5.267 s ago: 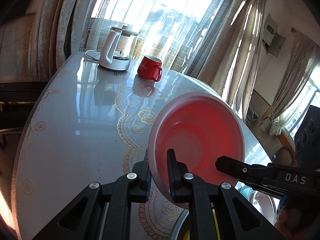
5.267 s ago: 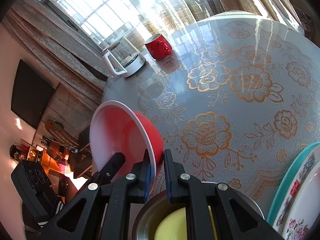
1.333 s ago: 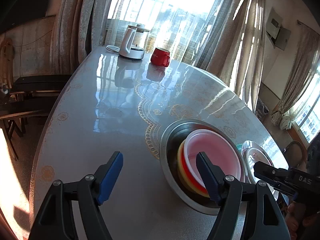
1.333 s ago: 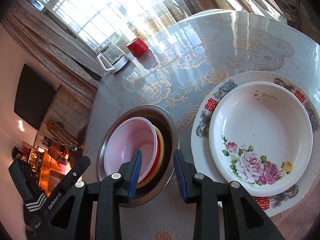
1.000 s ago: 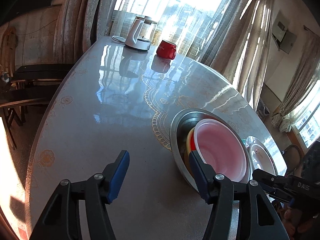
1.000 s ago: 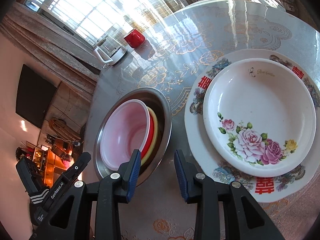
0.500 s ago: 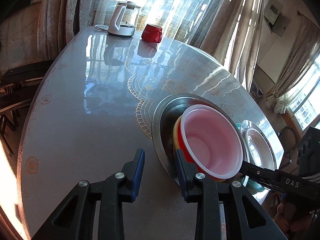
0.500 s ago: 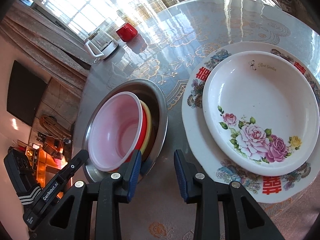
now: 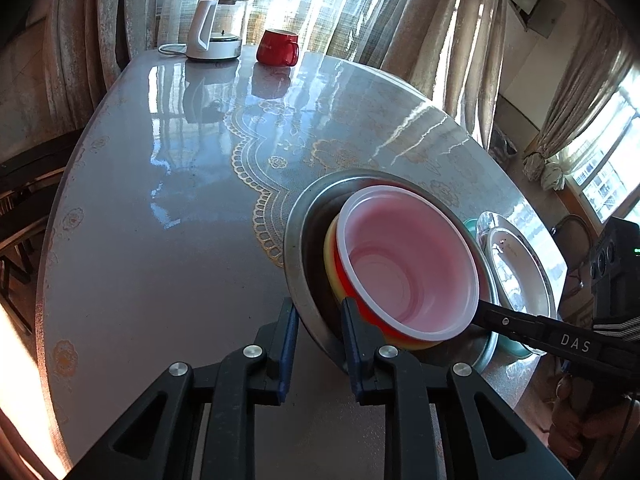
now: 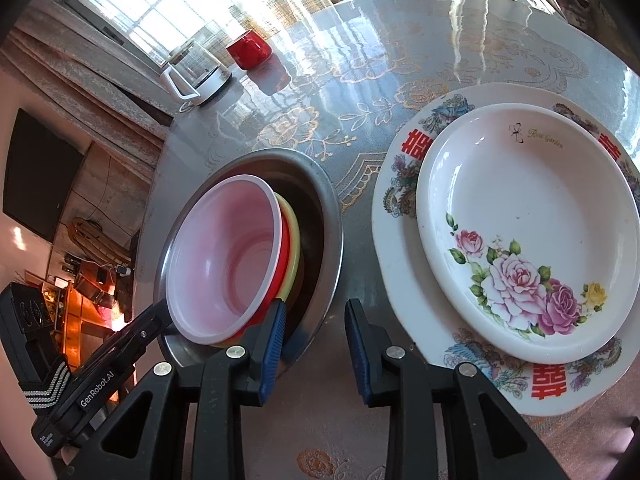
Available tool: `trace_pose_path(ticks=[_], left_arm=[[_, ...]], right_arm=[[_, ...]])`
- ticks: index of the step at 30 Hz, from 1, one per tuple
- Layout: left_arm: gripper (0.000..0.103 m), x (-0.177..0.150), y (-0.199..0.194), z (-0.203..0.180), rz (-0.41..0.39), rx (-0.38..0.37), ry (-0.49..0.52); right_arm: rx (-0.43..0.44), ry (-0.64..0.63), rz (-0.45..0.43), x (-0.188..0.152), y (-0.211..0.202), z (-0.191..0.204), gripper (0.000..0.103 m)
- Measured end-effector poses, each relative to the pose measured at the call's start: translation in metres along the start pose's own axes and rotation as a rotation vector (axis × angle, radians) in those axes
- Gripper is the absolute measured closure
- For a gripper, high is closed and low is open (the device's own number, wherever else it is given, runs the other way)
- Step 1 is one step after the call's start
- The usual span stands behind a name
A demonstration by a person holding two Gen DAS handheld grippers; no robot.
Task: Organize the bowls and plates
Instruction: 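Close the right tool on the steel bowl rim, then lift the nested steel bowl stack with the right tool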
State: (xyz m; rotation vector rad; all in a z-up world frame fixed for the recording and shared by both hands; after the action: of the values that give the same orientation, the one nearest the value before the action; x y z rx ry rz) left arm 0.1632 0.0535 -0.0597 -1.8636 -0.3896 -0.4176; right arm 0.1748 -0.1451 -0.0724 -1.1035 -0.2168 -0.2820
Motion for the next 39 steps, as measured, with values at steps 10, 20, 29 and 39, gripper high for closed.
trace_pose_path(ticks=[10,20,29,39], left_arm=[[0.08,-0.001,0.005,-0.004,0.029,0.004,0.016],[0.08,-0.003,0.004,-0.003,0.021,0.001,0.011],[0.08,-0.011,0.0,-0.002,-0.016,-0.012,-0.015],[0.079,-0.018,-0.003,-0.008,-0.054,0.083,0.007]], right_arm=[[-0.051,-0.037,-0.017,0.005,0.008,0.001,0.074],[-0.066,-0.116,-0.045,0.007,0.011,0.009,0.079],[-0.037,-0.124,-0.06,0.006,0.009,0.011,0.084],[0.007,-0.105,-0.059,-0.001,0.006,0.01,0.086]])
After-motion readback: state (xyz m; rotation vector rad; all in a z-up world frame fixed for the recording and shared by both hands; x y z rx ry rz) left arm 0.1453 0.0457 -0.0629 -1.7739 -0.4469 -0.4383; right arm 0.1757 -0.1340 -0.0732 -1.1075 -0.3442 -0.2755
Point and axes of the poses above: each gripper's, at about its wrist camera, not at the fingertips, and y roughly the way its jaws point, z to its left, x to its top, the point moved 7 cm from there along y, roughly the way its jaws point, and after that the axes turned 6 degrees about z, right-handed, at the moved point
